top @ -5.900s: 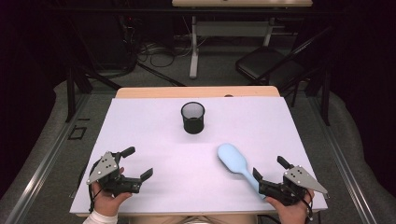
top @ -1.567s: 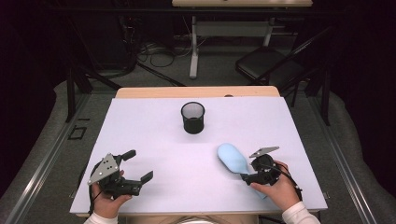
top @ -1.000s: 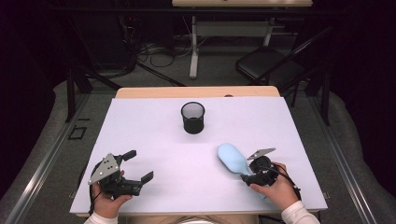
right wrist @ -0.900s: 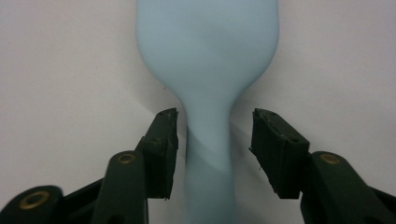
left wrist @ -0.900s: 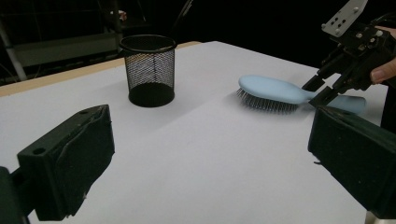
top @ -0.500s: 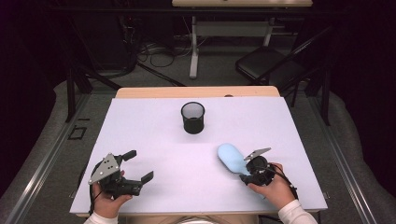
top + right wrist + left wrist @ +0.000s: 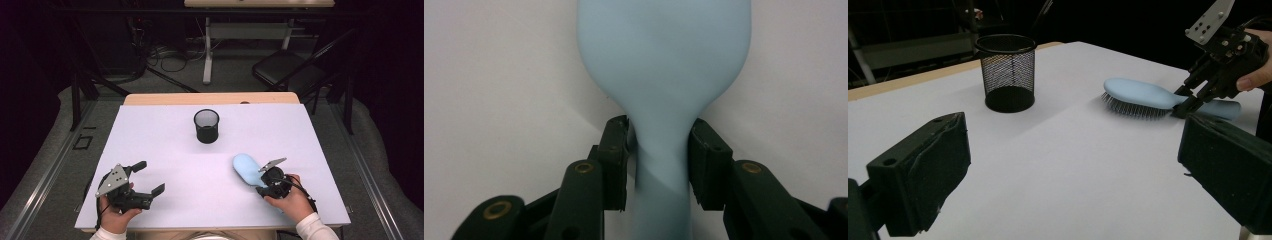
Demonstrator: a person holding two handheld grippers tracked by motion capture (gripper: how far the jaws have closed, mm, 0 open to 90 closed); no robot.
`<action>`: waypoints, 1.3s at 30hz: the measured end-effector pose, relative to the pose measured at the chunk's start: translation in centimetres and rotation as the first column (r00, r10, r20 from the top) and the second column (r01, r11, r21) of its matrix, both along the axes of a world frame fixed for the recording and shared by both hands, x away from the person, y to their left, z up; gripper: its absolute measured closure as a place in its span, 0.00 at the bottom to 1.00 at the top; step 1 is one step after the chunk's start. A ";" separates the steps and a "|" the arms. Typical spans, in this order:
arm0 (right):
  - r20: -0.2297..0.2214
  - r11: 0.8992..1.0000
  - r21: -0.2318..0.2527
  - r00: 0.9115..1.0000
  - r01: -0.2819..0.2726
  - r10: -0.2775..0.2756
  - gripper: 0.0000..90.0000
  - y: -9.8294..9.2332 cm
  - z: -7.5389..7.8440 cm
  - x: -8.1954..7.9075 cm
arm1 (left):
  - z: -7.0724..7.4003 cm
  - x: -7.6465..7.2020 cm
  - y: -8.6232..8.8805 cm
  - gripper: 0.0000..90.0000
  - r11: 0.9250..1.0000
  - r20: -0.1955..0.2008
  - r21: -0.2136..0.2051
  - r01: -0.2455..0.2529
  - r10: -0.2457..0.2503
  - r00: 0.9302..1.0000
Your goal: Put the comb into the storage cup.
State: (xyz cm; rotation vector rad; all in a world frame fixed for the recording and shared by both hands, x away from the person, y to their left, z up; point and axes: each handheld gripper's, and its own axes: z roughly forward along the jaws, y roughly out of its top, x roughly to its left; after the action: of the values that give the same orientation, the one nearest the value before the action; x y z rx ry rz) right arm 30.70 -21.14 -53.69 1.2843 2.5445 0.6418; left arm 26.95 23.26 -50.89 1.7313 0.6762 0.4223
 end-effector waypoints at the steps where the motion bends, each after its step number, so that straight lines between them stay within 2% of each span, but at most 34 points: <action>1: 0.006 1.000 0.006 1.000 0.001 -0.001 0.72 0.0 -0.1 0.0 | 0.0 0.0 0.0 0.00 1.000 -0.001 -0.002 0.000 0.000 1.000; 8: 0.004 1.000 -0.010 1.000 -0.005 0.005 0.76 0.0 0.0 0.0 | 0.0 0.0 0.0 0.00 1.000 -0.004 0.001 -0.002 0.002 1.000; 23: 0.020 1.000 0.007 1.000 -0.007 0.007 0.77 -0.1 -0.1 0.0 | 0.0 0.0 0.0 0.00 1.000 -0.004 0.002 -0.002 0.002 1.000; 24: 0.003 1.000 -0.007 1.000 -0.010 0.010 0.77 -0.2 0.1 0.0 | 0.0 0.0 0.0 0.00 1.000 -0.003 0.002 -0.002 0.002 1.000; 27: 0.003 1.000 -0.004 1.000 -0.007 0.007 0.77 -0.2 0.1 0.0 | 0.0 0.0 0.0 0.00 1.000 -0.003 0.001 -0.003 0.003 1.000; 34: 0.027 1.000 0.015 1.000 -0.008 0.007 0.77 -0.2 -0.1 0.0 | 0.0 0.0 0.0 0.00 1.000 -0.004 0.002 -0.003 0.003 1.000; 35: 0.012 1.000 -0.002 1.000 -0.014 0.014 0.77 -0.3 0.0 0.0 | 0.0 0.0 0.0 0.00 1.000 -0.003 0.002 -0.004 0.004 1.000; 39: 0.015 1.000 0.000 1.000 -0.015 0.015 0.77 -0.4 0.0 0.0 | 0.0 0.0 0.0 0.00 1.000 -0.004 0.002 -0.004 0.004 1.000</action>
State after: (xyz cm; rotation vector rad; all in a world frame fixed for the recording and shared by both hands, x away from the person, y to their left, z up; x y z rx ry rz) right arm 30.65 -21.51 -53.64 1.2564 2.5445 0.6515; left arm 26.99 23.25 -50.93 1.7335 0.6820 0.4225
